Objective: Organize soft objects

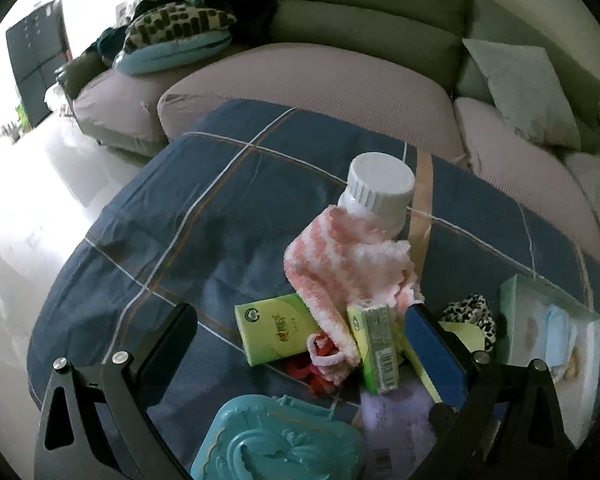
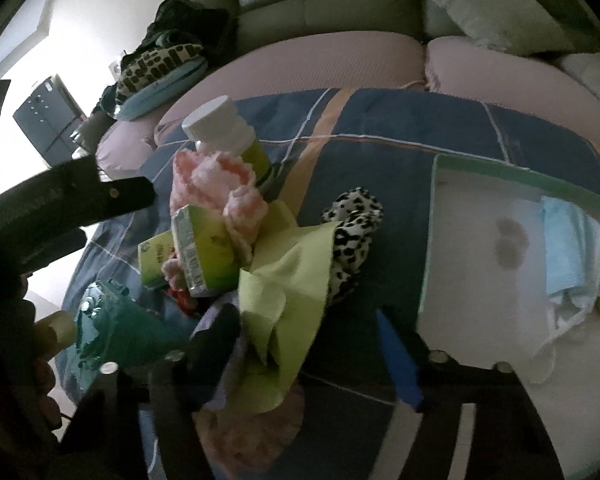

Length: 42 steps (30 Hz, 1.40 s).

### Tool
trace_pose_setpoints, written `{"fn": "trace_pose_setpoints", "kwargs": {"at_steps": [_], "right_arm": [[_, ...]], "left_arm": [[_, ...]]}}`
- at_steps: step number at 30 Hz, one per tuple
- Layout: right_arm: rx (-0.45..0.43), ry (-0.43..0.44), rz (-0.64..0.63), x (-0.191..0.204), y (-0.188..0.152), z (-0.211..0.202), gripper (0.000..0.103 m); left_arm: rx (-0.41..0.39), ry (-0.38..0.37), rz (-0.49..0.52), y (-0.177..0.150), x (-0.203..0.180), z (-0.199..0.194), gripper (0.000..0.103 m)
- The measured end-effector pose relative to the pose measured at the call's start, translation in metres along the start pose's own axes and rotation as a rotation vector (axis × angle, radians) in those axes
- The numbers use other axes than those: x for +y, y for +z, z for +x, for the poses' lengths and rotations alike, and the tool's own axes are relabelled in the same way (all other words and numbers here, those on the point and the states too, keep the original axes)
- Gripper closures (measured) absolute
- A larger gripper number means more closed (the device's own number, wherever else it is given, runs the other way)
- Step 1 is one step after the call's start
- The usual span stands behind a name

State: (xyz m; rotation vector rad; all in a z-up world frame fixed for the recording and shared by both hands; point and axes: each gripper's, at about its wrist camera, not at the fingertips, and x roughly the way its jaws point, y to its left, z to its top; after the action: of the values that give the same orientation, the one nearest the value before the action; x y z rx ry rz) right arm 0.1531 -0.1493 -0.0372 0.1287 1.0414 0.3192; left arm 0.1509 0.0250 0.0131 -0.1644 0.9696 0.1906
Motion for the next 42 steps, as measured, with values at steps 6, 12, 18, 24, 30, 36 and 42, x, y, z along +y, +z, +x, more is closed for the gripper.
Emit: {"fn": "trace_pose_setpoints", "kwargs": {"at_steps": [6,12,18,24,30,36,42], "right_arm": [[-0.001,0.044,-0.012,0.002,0.0,0.002,0.063],[-0.014,0.059,-0.034,0.007,0.0,-0.002,0.077],[-0.031,0.06,-0.068,0.011,0.001,-0.007,0.088],[-0.02,0.076,-0.063,0.009,-0.001,-0.001,0.098],[-0.038,0.13,-0.001,-0.005,0.002,-0.007,0.098],[-0.096,0.171,0.049,-0.018,0.008,-0.025,0.099],[-0.1,0.163,0.087,-0.03,0.011,-0.026,0.099]], "left_arm": [[-0.002,-0.02,-0.021,-0.001,0.001,0.0,0.0],[0.008,-0.014,-0.032,-0.002,0.004,0.003,0.0],[0.011,-0.023,-0.04,-0.001,0.005,0.004,0.0],[0.009,-0.039,-0.073,-0.001,0.008,0.003,0.0],[0.015,-0.064,-0.092,0.0,0.007,0.004,0.0],[0.005,-0.077,-0.069,0.002,-0.002,0.001,0.0],[0.039,-0.09,-0.055,0.003,-0.013,0.006,0.0]]}}
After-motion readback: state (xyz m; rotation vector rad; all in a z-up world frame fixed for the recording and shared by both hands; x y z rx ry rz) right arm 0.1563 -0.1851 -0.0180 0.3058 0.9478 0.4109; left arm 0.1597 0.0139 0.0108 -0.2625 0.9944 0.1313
